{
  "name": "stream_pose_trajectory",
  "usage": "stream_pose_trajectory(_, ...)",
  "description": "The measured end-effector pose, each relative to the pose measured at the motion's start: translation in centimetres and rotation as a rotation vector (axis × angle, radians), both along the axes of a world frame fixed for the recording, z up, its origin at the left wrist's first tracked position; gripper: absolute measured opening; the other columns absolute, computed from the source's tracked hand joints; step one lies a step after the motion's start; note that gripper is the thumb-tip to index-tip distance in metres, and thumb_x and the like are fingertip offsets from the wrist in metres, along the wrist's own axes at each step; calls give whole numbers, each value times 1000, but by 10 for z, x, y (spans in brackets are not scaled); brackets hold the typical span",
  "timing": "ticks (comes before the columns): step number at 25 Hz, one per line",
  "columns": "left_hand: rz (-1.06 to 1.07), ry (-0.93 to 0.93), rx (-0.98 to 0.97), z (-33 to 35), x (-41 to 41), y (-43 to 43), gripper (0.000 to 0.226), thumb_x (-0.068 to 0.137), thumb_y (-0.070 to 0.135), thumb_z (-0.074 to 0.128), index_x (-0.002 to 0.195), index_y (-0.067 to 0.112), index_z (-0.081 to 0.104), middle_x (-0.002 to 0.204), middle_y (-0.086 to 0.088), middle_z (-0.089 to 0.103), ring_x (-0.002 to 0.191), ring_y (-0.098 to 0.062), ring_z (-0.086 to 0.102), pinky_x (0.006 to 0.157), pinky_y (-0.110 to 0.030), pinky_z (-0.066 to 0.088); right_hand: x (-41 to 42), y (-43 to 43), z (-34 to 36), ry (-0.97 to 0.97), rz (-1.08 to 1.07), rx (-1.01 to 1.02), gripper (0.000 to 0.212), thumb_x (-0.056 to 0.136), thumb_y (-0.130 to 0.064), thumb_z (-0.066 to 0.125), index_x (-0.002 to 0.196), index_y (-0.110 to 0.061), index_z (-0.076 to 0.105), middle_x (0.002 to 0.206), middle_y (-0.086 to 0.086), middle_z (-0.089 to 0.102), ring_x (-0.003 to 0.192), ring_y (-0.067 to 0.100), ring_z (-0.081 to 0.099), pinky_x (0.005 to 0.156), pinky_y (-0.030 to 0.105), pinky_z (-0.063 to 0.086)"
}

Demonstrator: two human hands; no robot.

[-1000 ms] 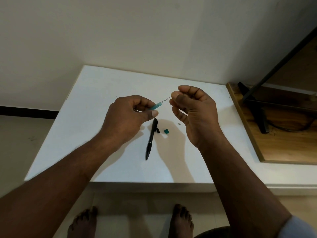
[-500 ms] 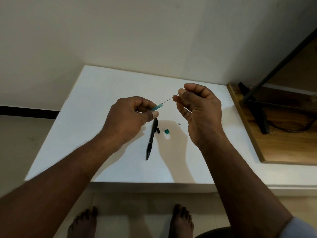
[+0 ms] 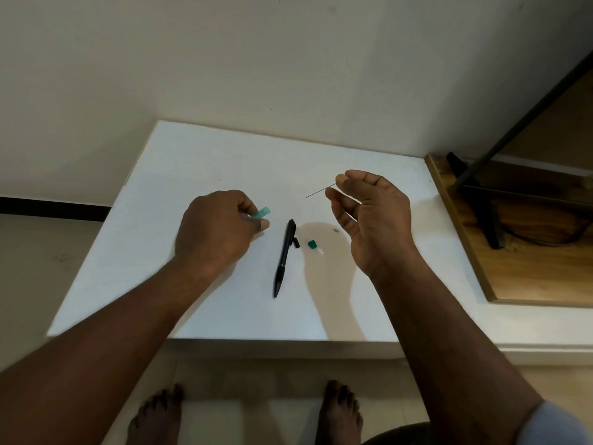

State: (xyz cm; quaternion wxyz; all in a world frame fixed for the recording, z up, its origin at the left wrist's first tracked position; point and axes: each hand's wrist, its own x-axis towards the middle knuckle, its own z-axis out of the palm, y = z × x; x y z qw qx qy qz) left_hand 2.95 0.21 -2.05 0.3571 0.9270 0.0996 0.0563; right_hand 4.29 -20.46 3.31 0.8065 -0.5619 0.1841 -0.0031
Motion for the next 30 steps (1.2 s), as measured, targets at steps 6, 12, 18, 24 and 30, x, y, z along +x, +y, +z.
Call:
stream_pose_trajectory(6,25,-10,260,-4,-1,-1,32,85,51,78,97,22,74,94,-2,76,97,-31,65,83,-46,55,0,0,0,24,9,-31,14,90,-3,79,98,-13,75,88,0,79,81,16,78,69,22,60)
stream_pose_trajectory(12,34,-18,330,-5,0,-4,34,86,54,75,99,22,73,96,-2,75,97,-31,62,79,-42,51,0,-1,0,21,25,-56,14,90,-5,80,98,-16,75,86,-2,80,81,15,77,70,24,59)
stream_pose_trajectory(18,29,-1,317,-1,0,-7,35,85,52,76,104,23,74,100,-2,76,100,-31,64,82,-43,52,1,-1,-1,19,34,-84,14,89,-8,81,96,-19,75,89,-2,80,83,15,77,70,24,58)
stream_pose_trajectory(24,-76,-87,230,7,-7,-22,31,93,53,65,85,23,70,73,4,69,76,-23,65,65,-35,51,2,-1,-2,18,44,-104,14,89,-9,82,96,-19,76,89,-3,80,83,15,77,70,24,58)
stream_pose_trajectory(30,-116,75,295,5,-16,-42,46,80,72,69,80,26,66,64,11,58,63,-12,56,55,-27,40,1,0,-3,23,53,-126,13,89,-10,82,96,-19,76,92,-2,81,88,16,78,74,28,58)
